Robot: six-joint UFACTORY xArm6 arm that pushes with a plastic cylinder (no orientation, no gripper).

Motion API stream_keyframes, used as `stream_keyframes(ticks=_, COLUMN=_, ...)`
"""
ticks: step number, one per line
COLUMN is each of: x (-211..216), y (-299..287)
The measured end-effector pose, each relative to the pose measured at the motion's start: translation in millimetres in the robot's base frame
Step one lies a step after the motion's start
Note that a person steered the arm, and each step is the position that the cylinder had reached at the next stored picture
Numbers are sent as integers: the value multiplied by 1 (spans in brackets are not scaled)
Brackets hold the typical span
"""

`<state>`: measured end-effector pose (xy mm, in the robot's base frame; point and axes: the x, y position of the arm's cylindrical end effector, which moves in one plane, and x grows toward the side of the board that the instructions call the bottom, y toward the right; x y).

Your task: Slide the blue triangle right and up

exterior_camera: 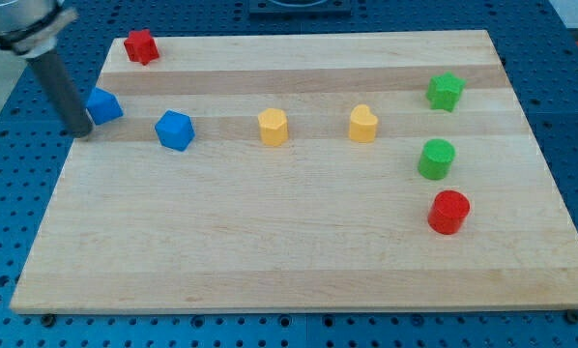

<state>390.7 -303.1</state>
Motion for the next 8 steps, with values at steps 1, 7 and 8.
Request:
stream_keyframes(ticks=1, x=-9, y=22)
stream_keyframes(ticks=7, x=-65, y=5)
stream_keyframes(ticks=8, x=-64, y=-1)
